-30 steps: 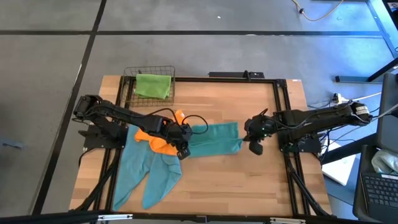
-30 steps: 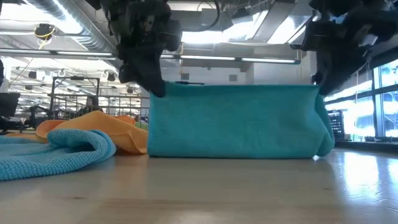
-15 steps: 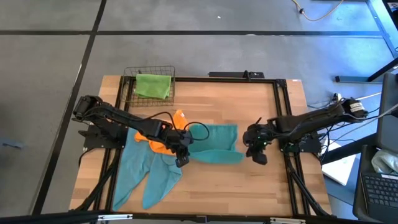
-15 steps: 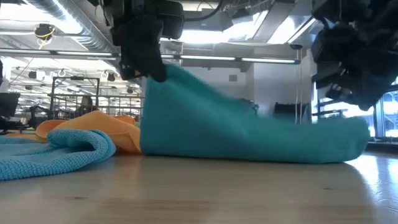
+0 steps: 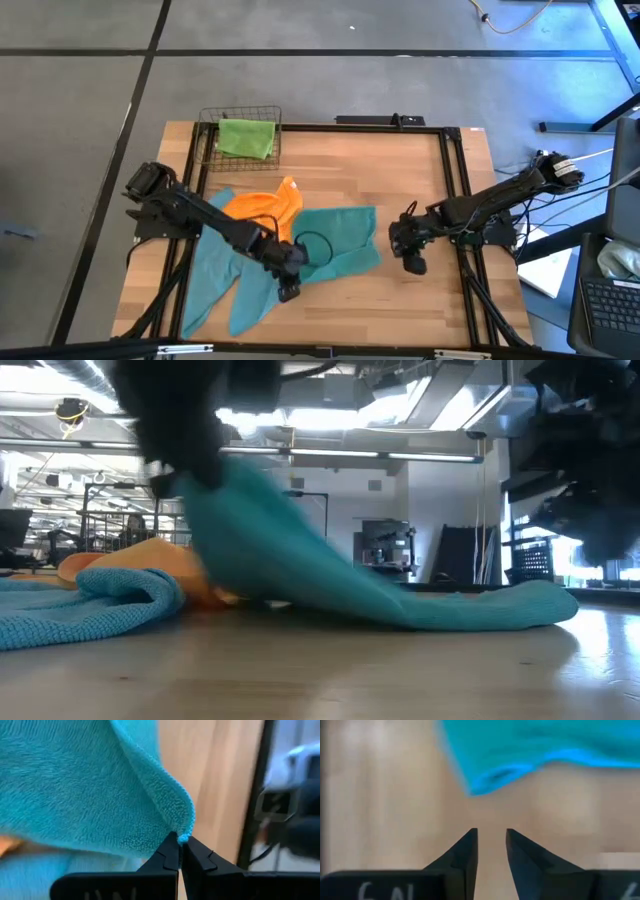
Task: Fold microfiber towels
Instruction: Fold the blue microfiber cloth
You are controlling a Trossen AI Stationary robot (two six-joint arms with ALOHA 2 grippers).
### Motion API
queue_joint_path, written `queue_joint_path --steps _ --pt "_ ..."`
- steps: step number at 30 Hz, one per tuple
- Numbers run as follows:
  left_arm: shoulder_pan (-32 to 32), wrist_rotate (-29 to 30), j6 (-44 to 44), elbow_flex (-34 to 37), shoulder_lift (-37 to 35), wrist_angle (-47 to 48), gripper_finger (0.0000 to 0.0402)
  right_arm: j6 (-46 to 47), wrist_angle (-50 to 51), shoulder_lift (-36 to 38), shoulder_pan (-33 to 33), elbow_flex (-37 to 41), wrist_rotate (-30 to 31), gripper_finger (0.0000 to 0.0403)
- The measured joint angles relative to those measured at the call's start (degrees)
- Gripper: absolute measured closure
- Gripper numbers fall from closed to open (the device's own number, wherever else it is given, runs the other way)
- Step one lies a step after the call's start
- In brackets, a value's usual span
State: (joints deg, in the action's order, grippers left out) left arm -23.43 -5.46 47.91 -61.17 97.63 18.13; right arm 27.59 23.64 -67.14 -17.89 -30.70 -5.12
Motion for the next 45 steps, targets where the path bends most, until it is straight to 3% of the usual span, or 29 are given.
queue_joint_path --steps 3,8,12,17,21,26,31,39,45 --pt "-1.9 0.37 0.15 0.01 1.13 4.55 0.0401 4.64 -1.4 0.01 0.03 0.0 9.72 0.0299" --pt "-2.02 0.5 0.32 0.02 1.37 8.02 0.0401 18.09 -8.52 -0.89 0.37 0.0 17.84 0.0299" --pt "-1.86 0.03 5.02 0.02 1.37 5.67 0.0401 22.81 -14.9 -4.65 1.22 0.0 14.93 0.0299" --pt "-2.29 1.54 7.89 0.02 1.37 4.0 0.0401 13.4 -25.48 -11.77 1.2 -0.06 12.52 0.0299" --pt "-2.06 1.74 11.19 0.02 1.37 2.28 0.0401 12.2 -30.39 -18.36 2.44 -0.04 12.4 0.0299" --pt "-3.08 -0.62 13.66 0.02 1.37 1.39 0.0401 9.34 -32.35 -24.29 2.75 -0.28 3.15 0.0299" --pt "-4.39 -2.24 14.77 0.02 1.37 3.03 0.0401 3.37 -27.82 -23.28 2.12 -0.31 -5.01 0.0302" --pt "-4.75 -3.32 14.55 0.02 1.37 6.3 0.0401 -5.43 -12.68 -17.2 3.52 -0.17 1.95 0.0329" --pt "-4.75 -3.92 14.53 0.02 1.37 5.57 0.0401 -5.4 -13.09 -17.0 5.43 -0.09 1.99 0.0334"
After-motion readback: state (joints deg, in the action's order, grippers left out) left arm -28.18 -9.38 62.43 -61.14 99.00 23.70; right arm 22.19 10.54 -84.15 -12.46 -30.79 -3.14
